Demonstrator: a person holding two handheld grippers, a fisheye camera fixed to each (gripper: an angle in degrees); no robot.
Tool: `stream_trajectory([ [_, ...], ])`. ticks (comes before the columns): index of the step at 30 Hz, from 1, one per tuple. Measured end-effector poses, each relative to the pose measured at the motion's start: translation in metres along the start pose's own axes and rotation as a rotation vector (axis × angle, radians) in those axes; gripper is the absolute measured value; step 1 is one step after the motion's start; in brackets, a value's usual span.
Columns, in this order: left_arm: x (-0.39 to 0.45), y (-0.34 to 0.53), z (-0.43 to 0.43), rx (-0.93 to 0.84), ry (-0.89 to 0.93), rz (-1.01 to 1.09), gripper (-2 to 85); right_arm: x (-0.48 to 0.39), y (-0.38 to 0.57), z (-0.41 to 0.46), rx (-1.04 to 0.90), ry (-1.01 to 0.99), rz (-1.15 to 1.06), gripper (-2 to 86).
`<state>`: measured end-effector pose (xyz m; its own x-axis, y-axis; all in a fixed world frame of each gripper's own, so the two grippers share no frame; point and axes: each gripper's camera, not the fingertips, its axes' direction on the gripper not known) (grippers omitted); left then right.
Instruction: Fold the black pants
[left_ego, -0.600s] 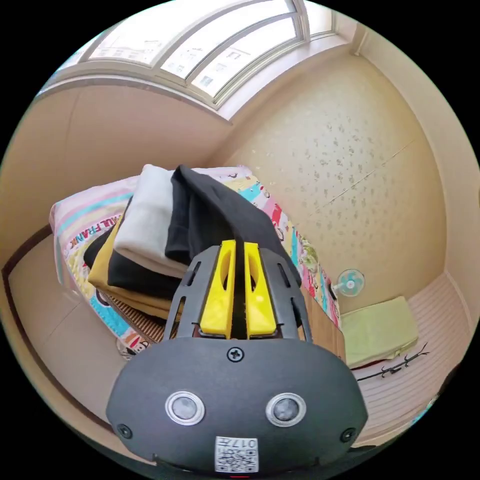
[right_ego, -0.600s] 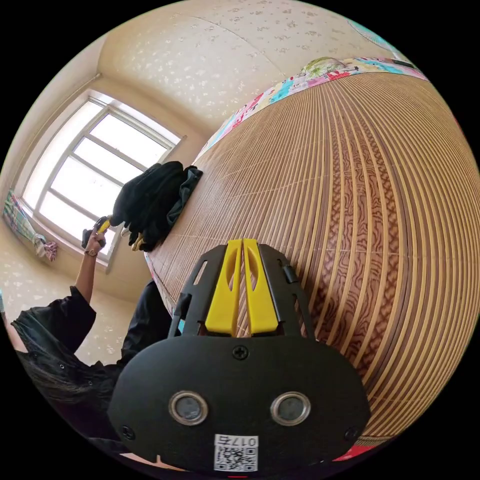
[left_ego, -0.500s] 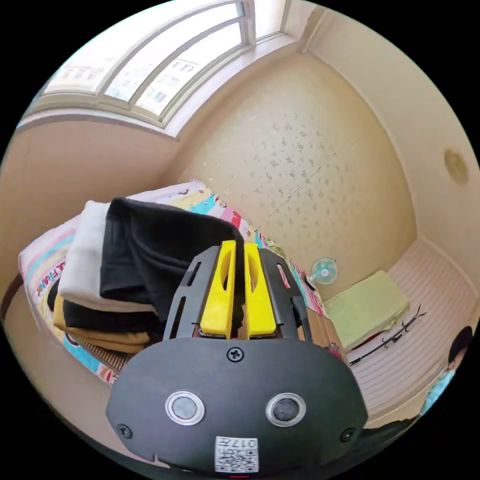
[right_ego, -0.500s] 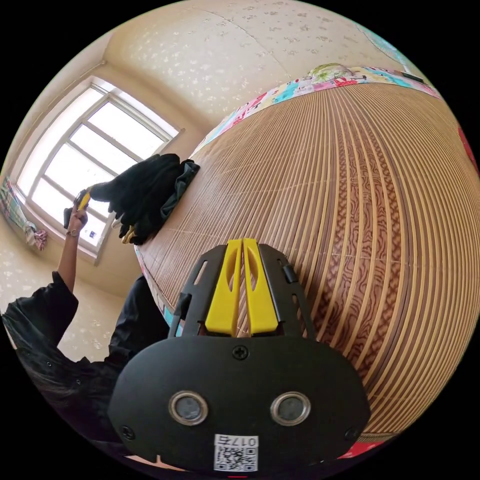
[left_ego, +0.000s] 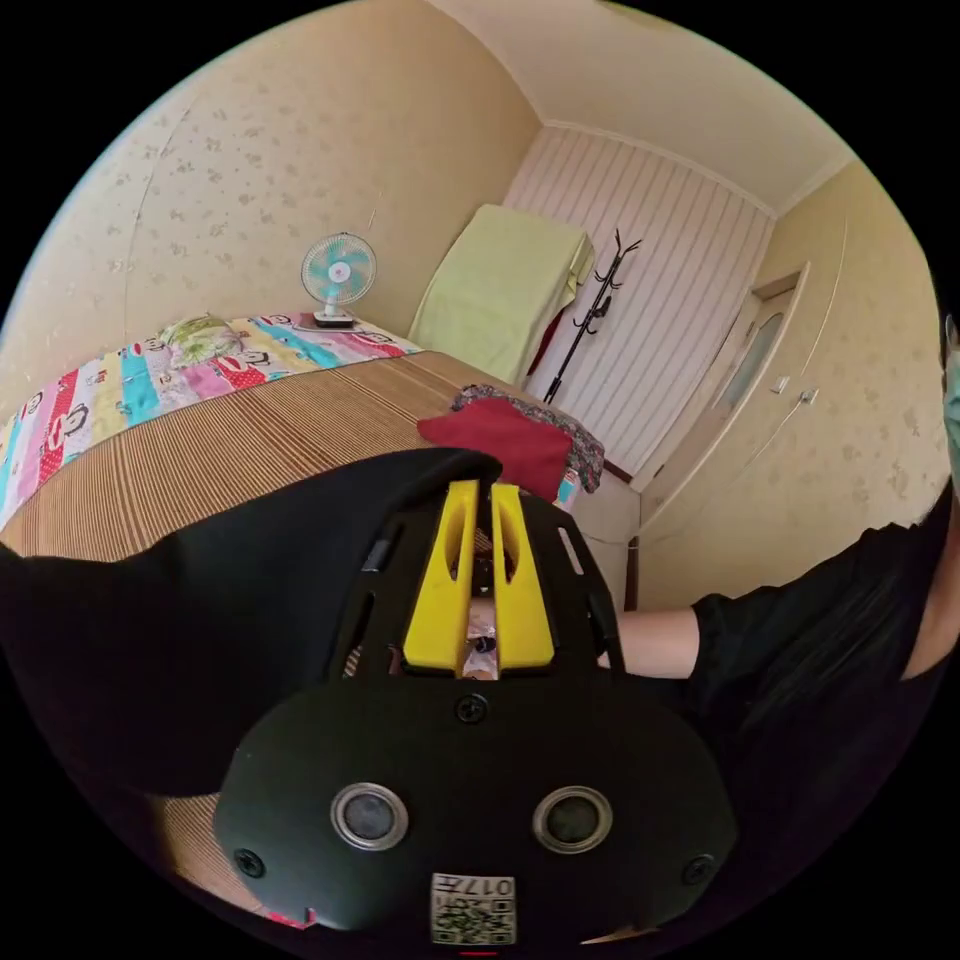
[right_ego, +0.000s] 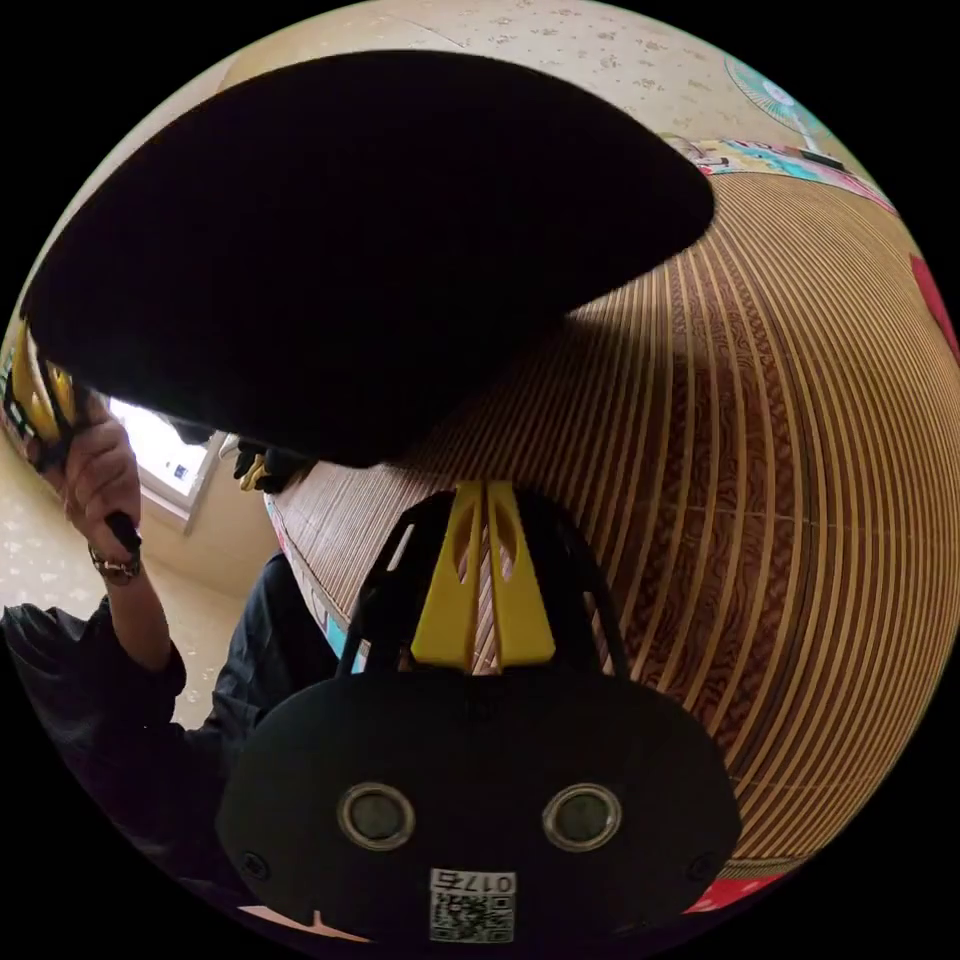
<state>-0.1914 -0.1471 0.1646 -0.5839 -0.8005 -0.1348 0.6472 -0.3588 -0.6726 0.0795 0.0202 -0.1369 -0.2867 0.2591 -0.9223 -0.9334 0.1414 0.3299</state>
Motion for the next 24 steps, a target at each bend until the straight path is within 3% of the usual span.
stream_trajectory([
  [5,0.020,0.096,-0.011,0.078,-0.199,-0.176,0.0,-0.002,-0.008,0.004,0.016,0.009,0.027,2.8],
  [11,-0.018,0.158,-0.031,-0.035,-0.432,-0.504,3.7,-0.014,-0.014,0.010,-0.009,0.009,0.113,3.1],
  [18,-0.055,0.162,-0.053,0.065,-0.316,-0.585,8.3,-0.076,0.060,-0.017,0.014,0.187,0.142,1.9],
  [21,-0.073,0.115,-0.044,0.037,-0.338,-0.514,10.9,-0.103,0.089,-0.045,0.122,0.377,0.281,1.4],
  [24,-0.089,0.055,-0.021,0.001,-0.418,-0.421,11.8,-0.139,0.110,-0.075,0.456,0.525,0.333,1.5],
])
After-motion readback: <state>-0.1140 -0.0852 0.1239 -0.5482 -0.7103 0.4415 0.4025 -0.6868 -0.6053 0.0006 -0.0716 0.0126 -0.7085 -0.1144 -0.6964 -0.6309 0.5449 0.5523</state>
